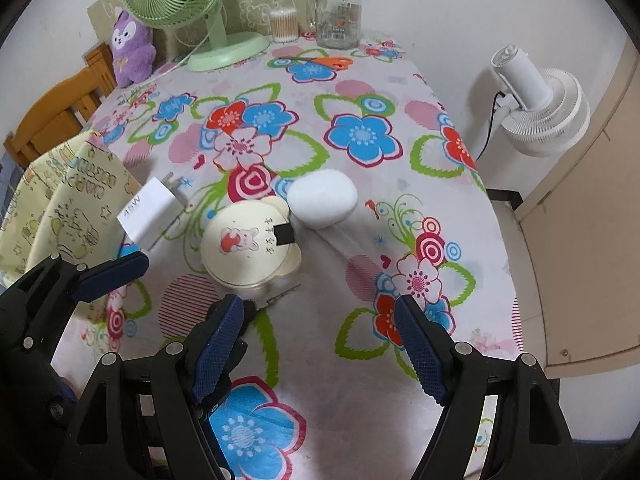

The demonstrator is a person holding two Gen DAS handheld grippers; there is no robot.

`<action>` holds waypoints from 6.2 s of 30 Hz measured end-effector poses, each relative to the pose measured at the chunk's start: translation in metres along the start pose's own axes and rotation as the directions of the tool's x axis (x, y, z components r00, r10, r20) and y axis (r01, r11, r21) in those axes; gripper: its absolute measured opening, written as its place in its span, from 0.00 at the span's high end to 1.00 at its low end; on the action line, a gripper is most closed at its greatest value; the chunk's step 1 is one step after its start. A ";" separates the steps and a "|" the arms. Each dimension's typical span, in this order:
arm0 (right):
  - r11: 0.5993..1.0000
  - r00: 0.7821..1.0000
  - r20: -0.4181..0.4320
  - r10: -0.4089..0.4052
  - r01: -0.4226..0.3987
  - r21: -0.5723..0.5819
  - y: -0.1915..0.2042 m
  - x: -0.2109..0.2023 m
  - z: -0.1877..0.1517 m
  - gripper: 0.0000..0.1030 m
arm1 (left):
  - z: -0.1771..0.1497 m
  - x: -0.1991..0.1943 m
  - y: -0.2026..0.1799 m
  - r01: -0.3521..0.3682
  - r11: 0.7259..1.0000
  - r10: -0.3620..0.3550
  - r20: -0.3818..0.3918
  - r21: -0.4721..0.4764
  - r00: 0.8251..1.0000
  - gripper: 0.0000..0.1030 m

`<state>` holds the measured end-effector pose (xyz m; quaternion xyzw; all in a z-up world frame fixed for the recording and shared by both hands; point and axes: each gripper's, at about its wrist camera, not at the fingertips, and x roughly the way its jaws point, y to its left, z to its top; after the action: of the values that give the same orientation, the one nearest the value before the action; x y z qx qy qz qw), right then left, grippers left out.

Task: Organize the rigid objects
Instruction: 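Move both grippers toward the cream bear-face container and black key fob, then close the left gripper on the black key fob, then close the right gripper on the rim of the cream bear-face container, then carry the key fob with the left gripper and the container with the right gripper toward the box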

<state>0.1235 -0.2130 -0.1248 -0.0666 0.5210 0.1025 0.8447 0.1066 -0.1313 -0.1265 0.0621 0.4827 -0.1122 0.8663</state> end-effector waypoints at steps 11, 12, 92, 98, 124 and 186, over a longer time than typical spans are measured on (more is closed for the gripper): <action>1.000 0.999 -0.037 0.020 -0.019 0.013 -0.010 0.024 -0.011 0.22 | -0.009 0.026 -0.006 0.011 1.000 -0.012 -0.060 -0.002 0.998 0.25; 1.000 0.999 -0.040 0.020 -0.019 0.013 -0.010 0.025 -0.012 0.22 | -0.009 0.028 -0.007 0.014 1.000 -0.014 -0.065 -0.002 0.998 0.25; 0.999 1.000 -0.016 -0.007 0.007 -0.047 0.046 0.052 0.032 0.20 | -0.004 0.013 0.043 -0.053 0.991 0.049 -0.033 -0.124 0.998 0.68; 0.999 0.999 -0.002 -0.032 0.032 -0.024 0.040 0.036 0.023 0.20 | -0.006 0.002 0.033 -0.028 0.995 0.027 -0.015 -0.096 1.000 0.68; 0.997 0.992 0.101 -0.082 0.080 0.025 0.037 -0.034 -0.001 0.20 | -0.020 -0.057 0.010 -0.022 1.000 0.023 0.057 -0.018 0.998 0.69; 0.994 0.973 0.229 -0.008 0.032 -0.102 0.166 -0.101 0.033 0.19 | -0.027 -0.130 0.125 -0.162 0.983 0.172 0.135 -0.081 0.976 0.69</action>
<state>0.0677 -0.0552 -0.0206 -0.1037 0.4139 0.1283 0.8953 0.0500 0.0132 -0.0306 0.0641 0.4169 -0.0263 0.9063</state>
